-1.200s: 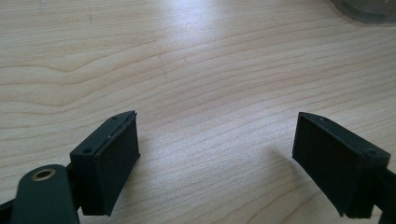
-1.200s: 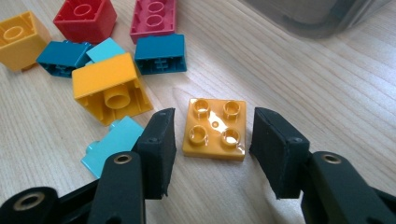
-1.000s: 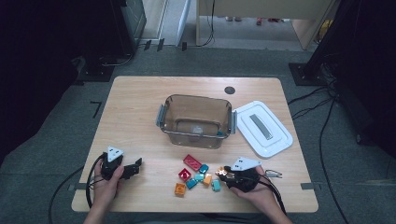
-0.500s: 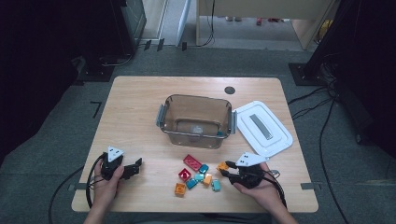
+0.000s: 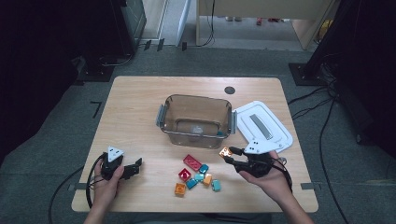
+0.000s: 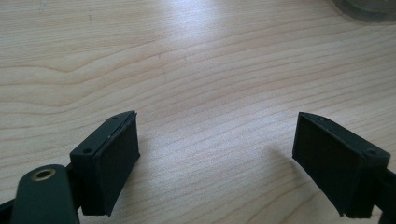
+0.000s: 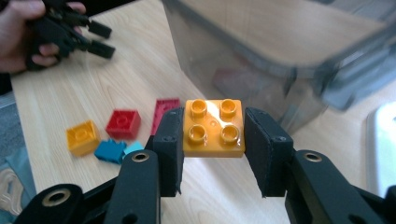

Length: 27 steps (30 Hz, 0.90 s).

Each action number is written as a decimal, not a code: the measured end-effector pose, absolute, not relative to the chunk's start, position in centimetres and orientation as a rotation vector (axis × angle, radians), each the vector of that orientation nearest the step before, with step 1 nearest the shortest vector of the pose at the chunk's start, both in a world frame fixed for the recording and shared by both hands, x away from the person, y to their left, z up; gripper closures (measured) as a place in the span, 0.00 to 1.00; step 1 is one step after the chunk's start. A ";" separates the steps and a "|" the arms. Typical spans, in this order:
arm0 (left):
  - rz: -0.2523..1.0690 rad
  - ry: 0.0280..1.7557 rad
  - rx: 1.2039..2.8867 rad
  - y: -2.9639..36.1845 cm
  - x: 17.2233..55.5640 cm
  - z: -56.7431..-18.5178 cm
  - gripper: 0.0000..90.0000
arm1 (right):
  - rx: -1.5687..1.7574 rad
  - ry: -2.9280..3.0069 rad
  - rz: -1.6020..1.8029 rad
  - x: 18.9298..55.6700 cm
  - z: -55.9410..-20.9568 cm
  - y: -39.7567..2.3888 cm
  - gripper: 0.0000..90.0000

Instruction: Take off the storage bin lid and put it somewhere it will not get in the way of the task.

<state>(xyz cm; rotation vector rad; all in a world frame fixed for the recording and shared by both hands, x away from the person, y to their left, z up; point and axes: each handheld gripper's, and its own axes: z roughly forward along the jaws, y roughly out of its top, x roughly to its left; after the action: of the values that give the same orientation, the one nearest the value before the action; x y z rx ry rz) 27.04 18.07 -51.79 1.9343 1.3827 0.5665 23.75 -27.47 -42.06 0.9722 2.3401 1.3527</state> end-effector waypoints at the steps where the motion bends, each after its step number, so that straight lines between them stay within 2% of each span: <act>1: 0.566 1.383 1.934 18.1 27.0 -51.8 0.16 | 0.961 2.339 1.357 23.9 -41.6 -27.5 0.67; 13: 0.566 1.382 1.936 18.1 27.0 -51.8 0.16 | 0.885 2.308 1.409 25.9 -36.4 -26.5 0.67; 27: 0.592 1.373 1.962 17.8 27.0 -51.8 0.16 | 0.850 2.297 1.437 29.5 -33.5 -24.2 0.67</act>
<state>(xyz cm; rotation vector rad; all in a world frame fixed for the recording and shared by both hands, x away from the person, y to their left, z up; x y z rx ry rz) 27.02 17.76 -51.84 1.9618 1.3732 0.5923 29.55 -24.15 -33.46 0.8503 2.2966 1.4366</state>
